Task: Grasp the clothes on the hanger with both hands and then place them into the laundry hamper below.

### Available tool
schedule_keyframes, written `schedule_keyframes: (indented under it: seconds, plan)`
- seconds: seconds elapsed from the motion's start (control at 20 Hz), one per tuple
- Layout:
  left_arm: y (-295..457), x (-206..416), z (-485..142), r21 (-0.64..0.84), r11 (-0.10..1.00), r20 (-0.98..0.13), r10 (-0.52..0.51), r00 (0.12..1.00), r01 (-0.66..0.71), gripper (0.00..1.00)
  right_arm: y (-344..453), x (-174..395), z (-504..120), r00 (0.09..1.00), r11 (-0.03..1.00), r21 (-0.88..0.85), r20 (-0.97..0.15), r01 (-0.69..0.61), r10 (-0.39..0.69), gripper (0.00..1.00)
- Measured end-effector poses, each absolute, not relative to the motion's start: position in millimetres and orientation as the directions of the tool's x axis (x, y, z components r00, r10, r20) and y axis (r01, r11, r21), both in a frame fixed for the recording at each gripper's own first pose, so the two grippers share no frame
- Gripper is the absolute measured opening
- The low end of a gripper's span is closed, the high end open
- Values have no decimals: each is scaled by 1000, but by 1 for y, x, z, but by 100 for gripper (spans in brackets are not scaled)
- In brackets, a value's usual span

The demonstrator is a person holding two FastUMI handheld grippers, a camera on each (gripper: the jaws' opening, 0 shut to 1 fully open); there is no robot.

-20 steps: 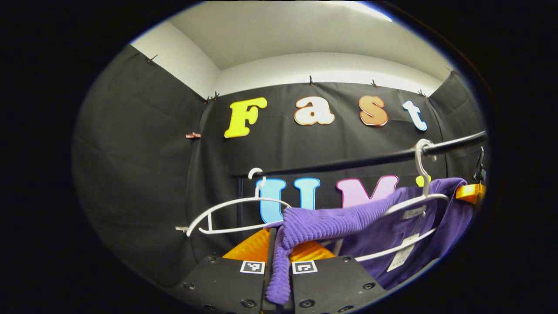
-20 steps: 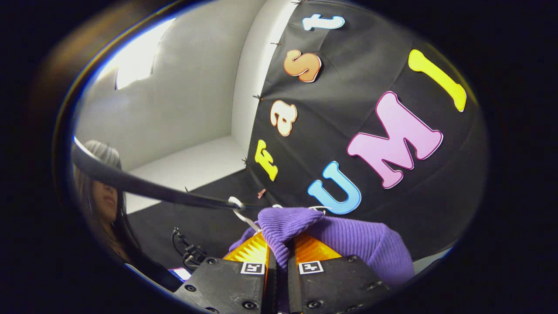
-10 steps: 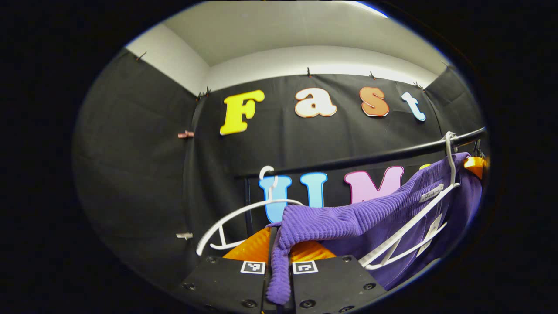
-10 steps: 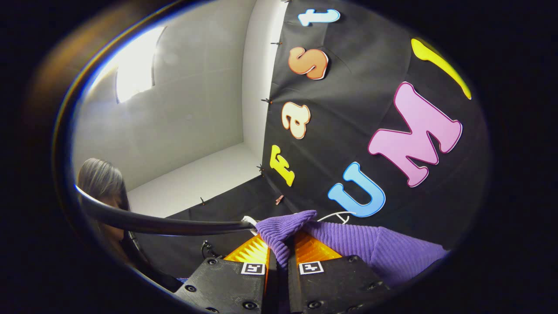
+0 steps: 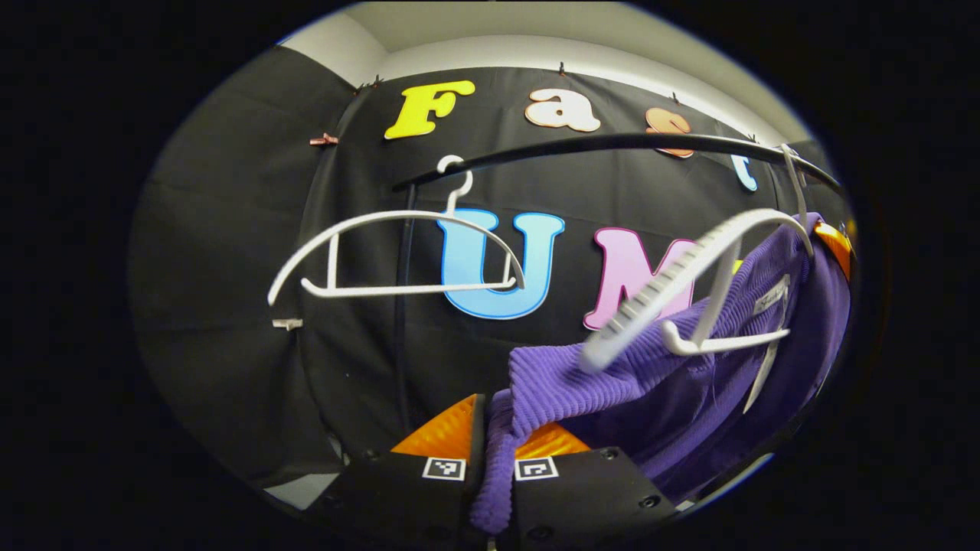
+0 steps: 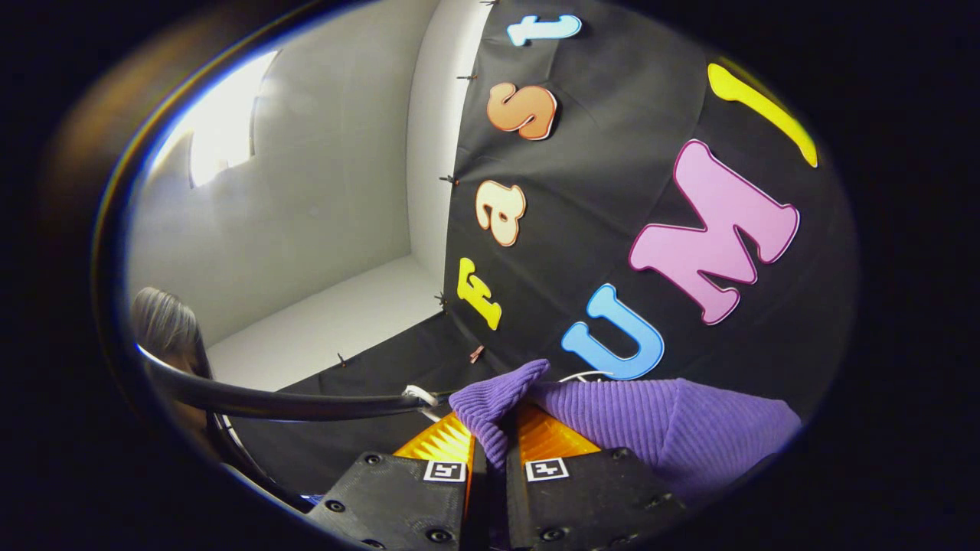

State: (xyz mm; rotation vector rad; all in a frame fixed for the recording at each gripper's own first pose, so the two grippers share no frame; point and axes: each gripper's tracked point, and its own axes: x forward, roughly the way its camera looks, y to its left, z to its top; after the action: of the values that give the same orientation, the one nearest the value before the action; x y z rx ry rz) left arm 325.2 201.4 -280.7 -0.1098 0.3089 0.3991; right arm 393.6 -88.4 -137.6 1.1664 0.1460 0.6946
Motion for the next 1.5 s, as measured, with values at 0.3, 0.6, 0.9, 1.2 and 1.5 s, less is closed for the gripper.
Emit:
schedule_keyframes:
  seconds: [0.3, 0.6, 0.9, 1.2, 1.5]
  plan:
    - [99, 323, -313, -92, 965, -390, 194, 900, -247, 9, -173, 402, -198, 928, 372, 902, 75, -219, 364, 13]
    - [47, 321, -350, -129, 977, -471, 92, 878, -171, 8, -190, 394, -291, 933, 620, 784, -225, 3, 281, 14]
    - [19, 304, -375, -148, 981, -537, 29, 843, -128, 10, -180, 348, -391, 828, 783, 609, -499, 127, 254, 14]
    - [-4, 290, -390, -200, 971, -581, -13, 814, -127, 10, -92, 280, -389, 715, 803, 595, -567, 11, 410, 14]
    - [-20, 266, -390, -214, 970, -610, -38, 792, -118, 10, -38, 218, -389, 611, 867, 457, -635, -197, 473, 14]
